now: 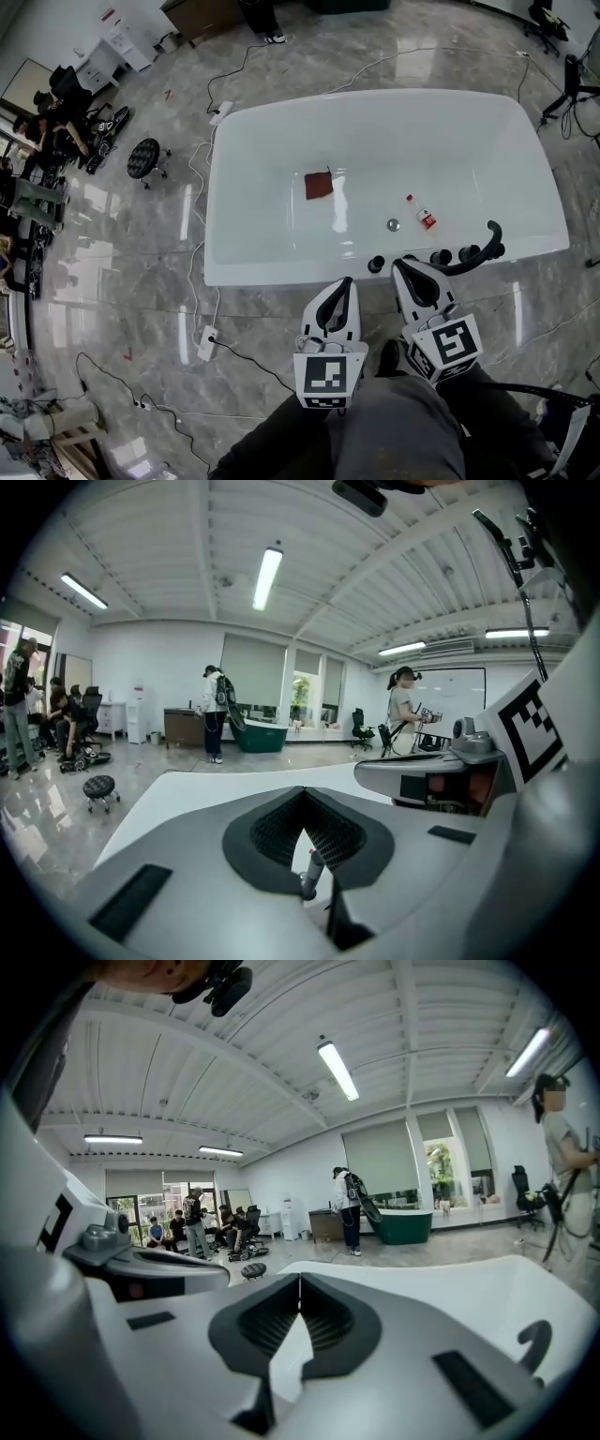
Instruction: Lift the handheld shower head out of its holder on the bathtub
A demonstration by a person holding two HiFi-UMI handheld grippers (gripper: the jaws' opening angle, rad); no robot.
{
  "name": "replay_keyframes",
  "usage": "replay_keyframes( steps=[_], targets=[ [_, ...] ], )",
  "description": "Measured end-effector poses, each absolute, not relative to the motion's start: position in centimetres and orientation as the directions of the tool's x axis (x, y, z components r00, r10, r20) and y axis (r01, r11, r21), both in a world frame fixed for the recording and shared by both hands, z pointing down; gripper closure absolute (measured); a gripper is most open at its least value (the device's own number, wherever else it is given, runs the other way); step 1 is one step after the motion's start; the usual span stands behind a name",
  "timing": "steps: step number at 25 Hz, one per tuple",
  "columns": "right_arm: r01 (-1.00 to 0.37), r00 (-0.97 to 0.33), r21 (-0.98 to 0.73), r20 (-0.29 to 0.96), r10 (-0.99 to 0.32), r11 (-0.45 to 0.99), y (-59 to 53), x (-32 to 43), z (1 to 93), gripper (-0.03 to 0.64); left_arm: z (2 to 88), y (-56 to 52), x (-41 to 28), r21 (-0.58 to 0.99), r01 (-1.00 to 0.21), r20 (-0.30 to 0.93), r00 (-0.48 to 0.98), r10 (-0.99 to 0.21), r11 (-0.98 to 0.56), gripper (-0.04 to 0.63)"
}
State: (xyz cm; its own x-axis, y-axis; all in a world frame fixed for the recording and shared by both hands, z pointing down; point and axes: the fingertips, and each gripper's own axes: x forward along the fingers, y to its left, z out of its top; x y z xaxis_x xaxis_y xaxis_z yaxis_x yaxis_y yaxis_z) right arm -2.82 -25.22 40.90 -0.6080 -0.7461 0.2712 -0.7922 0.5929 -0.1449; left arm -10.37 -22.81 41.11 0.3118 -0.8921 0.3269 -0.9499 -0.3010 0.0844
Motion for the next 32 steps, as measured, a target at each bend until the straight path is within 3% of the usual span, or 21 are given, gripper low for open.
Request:
replay_keyframes(
  steps=[18, 32],
  targets=[
    [-0.829, -0.560, -0.151, 0.245, -0.791, 0.539, -29.8, -2.2, 40.3, 0.614, 41.9, -27.4, -10.4, 0.080, -0.935, 0.365, 0.349, -0.863, -0.345, 0.592],
    [-0.748, -0.663, -0.204, 0.216, -0.717, 0.631, -33.2, 0.9, 40.3, 0.612, 41.1, -30.4, -6.7, 0.030, -0.968, 0.371, 0.241, -0.897, -0.248, 0.592]
  ],
)
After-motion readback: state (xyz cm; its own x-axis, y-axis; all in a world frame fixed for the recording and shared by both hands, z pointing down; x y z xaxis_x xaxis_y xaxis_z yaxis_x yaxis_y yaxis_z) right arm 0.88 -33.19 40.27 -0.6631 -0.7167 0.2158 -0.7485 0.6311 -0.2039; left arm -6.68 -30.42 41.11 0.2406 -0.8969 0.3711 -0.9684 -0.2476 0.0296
